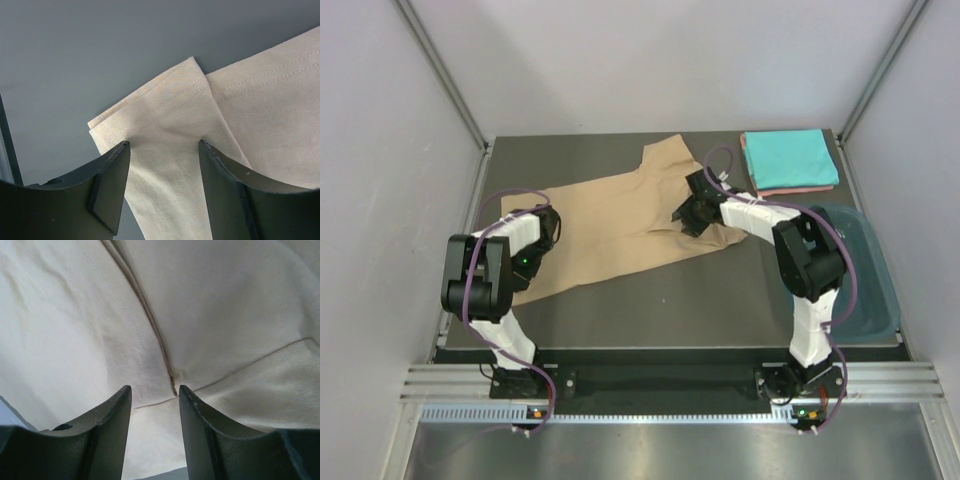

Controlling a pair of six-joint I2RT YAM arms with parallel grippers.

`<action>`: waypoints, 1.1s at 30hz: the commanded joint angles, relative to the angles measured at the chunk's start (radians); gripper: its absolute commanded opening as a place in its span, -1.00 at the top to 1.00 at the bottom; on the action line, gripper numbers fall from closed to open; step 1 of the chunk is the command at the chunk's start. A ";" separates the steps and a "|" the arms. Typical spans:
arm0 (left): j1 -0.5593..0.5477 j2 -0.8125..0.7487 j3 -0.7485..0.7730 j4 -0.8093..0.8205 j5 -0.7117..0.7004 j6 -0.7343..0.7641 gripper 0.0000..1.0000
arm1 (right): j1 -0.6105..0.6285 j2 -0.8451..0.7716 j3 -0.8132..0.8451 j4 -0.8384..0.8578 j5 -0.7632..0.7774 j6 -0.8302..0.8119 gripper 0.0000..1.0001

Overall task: Fold and stack the t-shirts
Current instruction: Fold the tshirt

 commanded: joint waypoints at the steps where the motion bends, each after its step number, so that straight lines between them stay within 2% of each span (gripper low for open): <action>1: 0.022 0.032 -0.021 0.013 0.016 -0.001 -0.25 | 0.016 0.009 0.030 -0.004 0.017 0.041 0.13; 8: 0.021 0.031 -0.018 0.010 0.015 0.002 -0.24 | 0.019 0.022 0.025 0.021 0.010 0.056 0.19; 13: 0.021 0.029 -0.018 0.005 0.007 0.003 -0.23 | 0.017 0.044 0.048 0.048 0.006 0.049 0.76; 14: 0.021 0.028 -0.018 0.004 0.005 0.002 -0.23 | 0.017 0.055 0.058 0.047 0.003 0.045 0.94; 15: 0.021 0.026 -0.017 0.004 0.005 0.002 -0.23 | 0.019 0.059 0.067 0.045 0.001 0.033 1.00; 22: 0.021 0.025 -0.014 0.001 0.002 0.003 -0.23 | 0.022 0.061 0.137 0.166 -0.023 -0.100 1.00; 28: 0.012 0.048 -0.001 -0.003 0.001 0.003 -0.23 | 0.022 0.153 0.188 0.403 -0.204 -0.183 1.00; 30: 0.010 0.049 0.003 -0.009 -0.004 0.002 -0.23 | 0.022 0.205 0.211 0.436 -0.269 -0.200 1.00; 33: 0.009 0.049 0.009 -0.019 -0.016 0.000 -0.23 | 0.022 0.236 0.258 0.455 -0.338 -0.244 0.76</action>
